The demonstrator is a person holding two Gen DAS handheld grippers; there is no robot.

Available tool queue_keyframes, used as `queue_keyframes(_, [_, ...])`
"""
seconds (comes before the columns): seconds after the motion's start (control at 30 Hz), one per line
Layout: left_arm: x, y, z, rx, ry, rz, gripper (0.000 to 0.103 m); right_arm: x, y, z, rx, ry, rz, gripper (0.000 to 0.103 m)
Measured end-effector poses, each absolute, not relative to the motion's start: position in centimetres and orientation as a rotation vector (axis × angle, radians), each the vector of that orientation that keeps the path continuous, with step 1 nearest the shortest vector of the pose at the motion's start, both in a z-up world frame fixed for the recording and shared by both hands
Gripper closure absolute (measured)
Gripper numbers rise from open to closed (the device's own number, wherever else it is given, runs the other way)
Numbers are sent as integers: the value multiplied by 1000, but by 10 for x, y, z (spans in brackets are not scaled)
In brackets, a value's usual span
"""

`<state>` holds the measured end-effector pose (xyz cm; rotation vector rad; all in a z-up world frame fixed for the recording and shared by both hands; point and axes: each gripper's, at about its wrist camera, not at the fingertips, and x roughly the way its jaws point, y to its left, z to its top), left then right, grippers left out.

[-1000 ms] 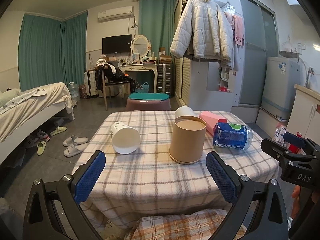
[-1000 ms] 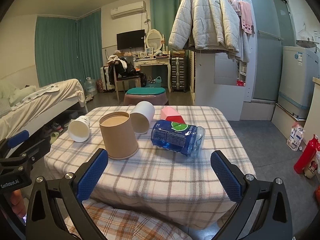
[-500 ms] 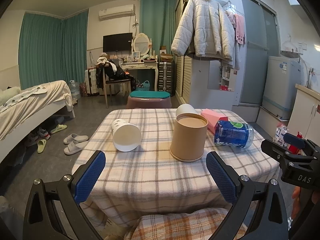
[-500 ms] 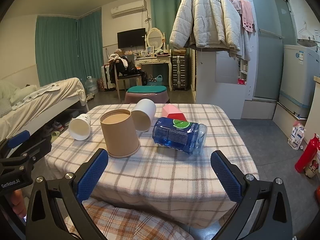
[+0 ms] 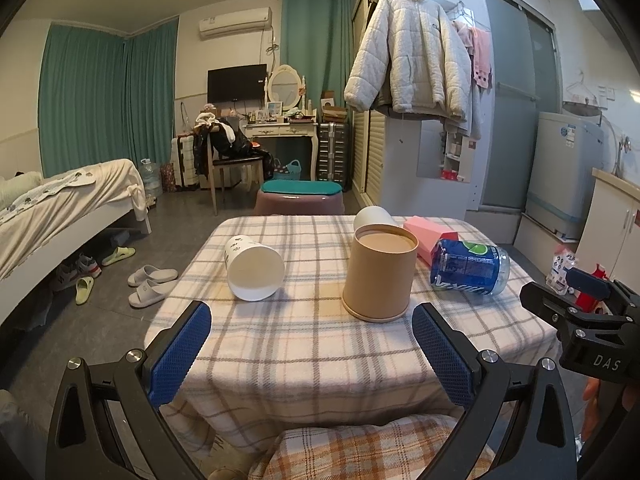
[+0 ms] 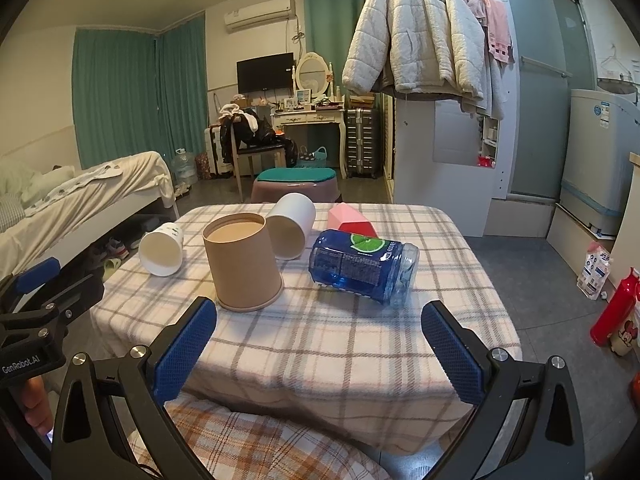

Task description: Flip cup upside down

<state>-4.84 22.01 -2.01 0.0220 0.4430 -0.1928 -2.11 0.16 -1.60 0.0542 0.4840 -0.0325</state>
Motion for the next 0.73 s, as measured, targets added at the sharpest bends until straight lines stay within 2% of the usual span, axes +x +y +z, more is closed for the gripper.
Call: queue_keyframes(0.73, [-49,224,-26,24,452,-180,0,-16,4,-23,50,506,-23,0])
